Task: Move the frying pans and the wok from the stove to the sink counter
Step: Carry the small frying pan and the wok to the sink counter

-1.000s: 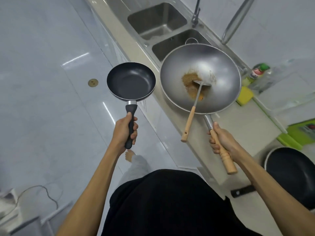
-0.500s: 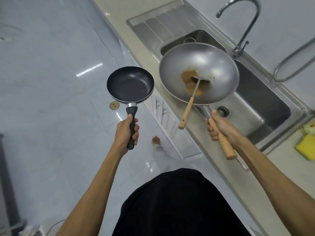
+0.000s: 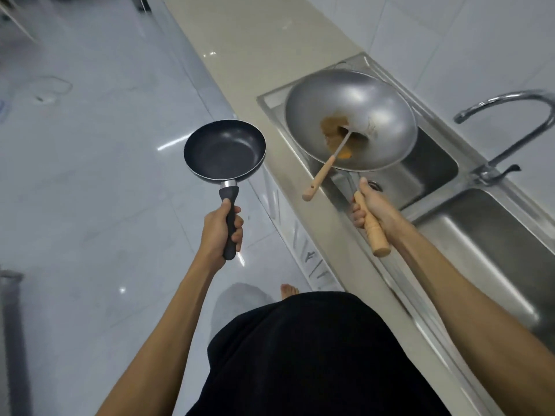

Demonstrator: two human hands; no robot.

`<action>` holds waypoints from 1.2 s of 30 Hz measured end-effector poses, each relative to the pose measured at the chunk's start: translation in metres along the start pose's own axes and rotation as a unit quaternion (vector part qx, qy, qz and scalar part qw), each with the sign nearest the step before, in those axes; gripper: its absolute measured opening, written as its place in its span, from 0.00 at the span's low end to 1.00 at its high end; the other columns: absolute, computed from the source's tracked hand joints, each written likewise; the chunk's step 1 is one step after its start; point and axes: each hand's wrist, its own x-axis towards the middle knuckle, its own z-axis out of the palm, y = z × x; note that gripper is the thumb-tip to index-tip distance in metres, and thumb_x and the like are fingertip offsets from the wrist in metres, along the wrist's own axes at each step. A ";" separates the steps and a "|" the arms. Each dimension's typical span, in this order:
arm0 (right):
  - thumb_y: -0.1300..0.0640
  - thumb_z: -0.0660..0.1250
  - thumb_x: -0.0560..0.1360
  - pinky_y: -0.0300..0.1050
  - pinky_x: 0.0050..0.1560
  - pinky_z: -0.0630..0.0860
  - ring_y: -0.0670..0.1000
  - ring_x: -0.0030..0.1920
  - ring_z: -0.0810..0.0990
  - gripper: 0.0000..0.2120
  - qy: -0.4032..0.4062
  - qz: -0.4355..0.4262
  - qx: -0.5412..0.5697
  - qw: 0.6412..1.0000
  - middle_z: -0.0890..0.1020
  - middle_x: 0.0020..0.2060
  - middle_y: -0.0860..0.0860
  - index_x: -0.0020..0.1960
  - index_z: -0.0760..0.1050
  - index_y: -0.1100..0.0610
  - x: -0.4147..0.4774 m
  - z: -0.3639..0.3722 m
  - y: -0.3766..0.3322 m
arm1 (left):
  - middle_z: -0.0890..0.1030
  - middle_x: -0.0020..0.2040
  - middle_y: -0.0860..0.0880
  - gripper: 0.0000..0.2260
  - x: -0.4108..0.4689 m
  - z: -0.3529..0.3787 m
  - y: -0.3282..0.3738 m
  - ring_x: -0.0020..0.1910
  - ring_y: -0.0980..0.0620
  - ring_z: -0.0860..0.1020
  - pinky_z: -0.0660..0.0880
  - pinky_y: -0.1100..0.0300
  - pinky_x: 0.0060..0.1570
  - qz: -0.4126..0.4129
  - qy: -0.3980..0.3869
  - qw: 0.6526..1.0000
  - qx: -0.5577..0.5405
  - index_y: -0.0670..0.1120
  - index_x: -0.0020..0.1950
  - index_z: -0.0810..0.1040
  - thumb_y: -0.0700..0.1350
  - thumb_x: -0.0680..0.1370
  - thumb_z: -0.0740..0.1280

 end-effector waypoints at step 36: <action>0.35 0.55 0.82 0.37 0.21 0.67 0.46 0.23 0.68 0.25 0.248 -0.009 0.202 0.947 0.73 0.29 0.50 0.43 0.71 0.56 0.179 0.242 -0.152 | 0.75 0.29 0.50 0.16 0.421 -0.115 0.275 0.21 0.53 0.69 0.70 0.62 0.19 -0.030 -0.219 0.957 0.188 0.42 0.51 0.75 0.53 0.85 0.57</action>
